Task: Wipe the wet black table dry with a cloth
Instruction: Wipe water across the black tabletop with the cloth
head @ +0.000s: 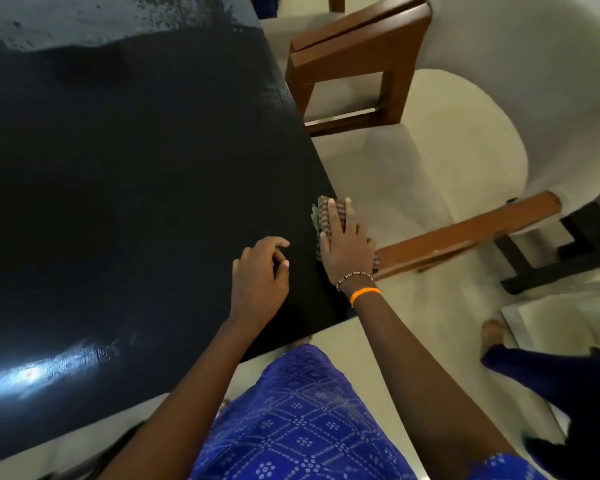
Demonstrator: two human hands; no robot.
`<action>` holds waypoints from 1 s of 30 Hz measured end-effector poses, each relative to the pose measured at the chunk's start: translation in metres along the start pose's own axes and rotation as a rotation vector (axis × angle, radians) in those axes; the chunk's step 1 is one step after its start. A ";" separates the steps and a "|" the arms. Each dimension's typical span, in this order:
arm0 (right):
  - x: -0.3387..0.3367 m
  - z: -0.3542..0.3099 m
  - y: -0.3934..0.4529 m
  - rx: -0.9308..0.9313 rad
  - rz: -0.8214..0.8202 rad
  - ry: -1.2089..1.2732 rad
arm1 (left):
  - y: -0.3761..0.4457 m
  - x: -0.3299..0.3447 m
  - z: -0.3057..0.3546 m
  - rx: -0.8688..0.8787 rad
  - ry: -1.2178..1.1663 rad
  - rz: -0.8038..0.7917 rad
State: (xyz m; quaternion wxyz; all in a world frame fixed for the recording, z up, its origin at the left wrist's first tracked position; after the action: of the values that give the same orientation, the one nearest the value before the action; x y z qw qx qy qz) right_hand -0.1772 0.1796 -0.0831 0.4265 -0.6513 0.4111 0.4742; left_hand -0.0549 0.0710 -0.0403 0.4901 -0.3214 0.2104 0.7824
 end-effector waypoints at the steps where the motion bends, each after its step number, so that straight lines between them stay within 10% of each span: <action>1: 0.001 0.007 -0.013 0.008 0.011 -0.016 | -0.007 -0.001 0.000 0.015 0.001 -0.011; 19: 0.014 0.005 -0.136 0.450 0.065 -0.005 | -0.149 -0.041 -0.042 -0.080 -0.019 0.076; 30: 0.041 -0.076 -0.209 -0.201 0.013 -0.142 | -0.169 -0.048 -0.053 -0.209 0.051 0.186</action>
State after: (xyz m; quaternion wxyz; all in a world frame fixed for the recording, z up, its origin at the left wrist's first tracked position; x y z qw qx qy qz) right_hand 0.0484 0.1648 -0.0744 0.3841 -0.6527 0.3346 0.5608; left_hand 0.1286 0.0797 -0.0461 0.3739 -0.3695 0.1690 0.8338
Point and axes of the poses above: each hand's wrist, its own y-axis towards the middle knuckle, its own x-axis out of the palm, z = x × y, the point moved 1 cm from there along y, towards the middle knuckle, and after that the axes turned 9 degrees about x, right-handed, at the moved point
